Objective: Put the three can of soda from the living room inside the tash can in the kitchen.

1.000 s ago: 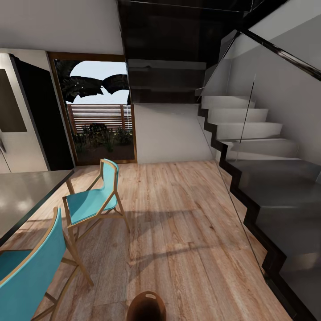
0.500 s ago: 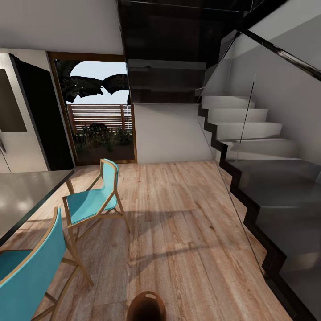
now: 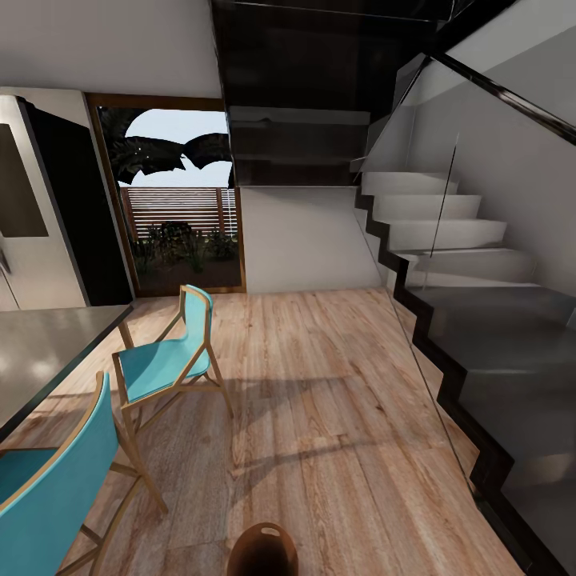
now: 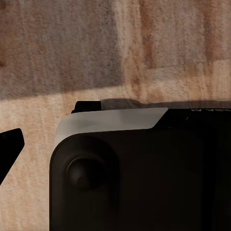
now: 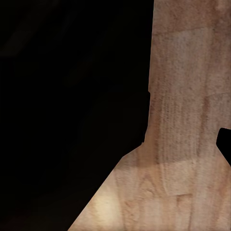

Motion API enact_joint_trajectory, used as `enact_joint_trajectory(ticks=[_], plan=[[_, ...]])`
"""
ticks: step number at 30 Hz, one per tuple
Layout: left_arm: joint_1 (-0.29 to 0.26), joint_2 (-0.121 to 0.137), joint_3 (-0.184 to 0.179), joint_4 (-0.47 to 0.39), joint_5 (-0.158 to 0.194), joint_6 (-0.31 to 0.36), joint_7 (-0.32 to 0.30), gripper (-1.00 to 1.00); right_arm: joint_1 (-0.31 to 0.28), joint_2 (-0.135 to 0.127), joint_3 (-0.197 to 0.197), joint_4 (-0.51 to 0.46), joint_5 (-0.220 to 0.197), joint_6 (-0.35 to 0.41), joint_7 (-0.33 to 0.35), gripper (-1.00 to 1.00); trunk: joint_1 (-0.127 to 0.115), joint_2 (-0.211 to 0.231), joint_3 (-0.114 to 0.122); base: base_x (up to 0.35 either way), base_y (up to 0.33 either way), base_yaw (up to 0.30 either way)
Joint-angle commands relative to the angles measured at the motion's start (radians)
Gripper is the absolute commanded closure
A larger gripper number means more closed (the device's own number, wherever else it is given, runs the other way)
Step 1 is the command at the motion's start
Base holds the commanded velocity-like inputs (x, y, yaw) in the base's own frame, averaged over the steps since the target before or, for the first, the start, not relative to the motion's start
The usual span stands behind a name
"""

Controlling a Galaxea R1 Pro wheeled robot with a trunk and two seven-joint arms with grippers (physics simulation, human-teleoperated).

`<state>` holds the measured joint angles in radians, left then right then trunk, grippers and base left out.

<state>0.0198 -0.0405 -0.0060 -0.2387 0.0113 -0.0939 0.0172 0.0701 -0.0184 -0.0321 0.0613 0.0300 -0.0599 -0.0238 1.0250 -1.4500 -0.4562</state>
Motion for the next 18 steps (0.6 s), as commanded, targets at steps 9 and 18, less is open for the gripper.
enact_joint_trajectory(ticks=[9, 18], plan=[[0.0, 0.0, 0.0, 0.0, 0.0, 0.0, 0.0, -1.0, 0.0, 0.0, 0.0, 0.0, 0.0, 0.0, 0.0, -1.0, 0.0, 0.0, 0.0, 0.0, 0.0, 0.0], [0.0, 0.0, 0.0, 0.0, 0.0, 0.0, 0.0, -1.0, 0.0, 0.0, 0.0, 0.0, 0.0, 0.0, 0.0, -1.0, 0.0, 0.0, 0.0, 0.0, 0.0, 0.0]])
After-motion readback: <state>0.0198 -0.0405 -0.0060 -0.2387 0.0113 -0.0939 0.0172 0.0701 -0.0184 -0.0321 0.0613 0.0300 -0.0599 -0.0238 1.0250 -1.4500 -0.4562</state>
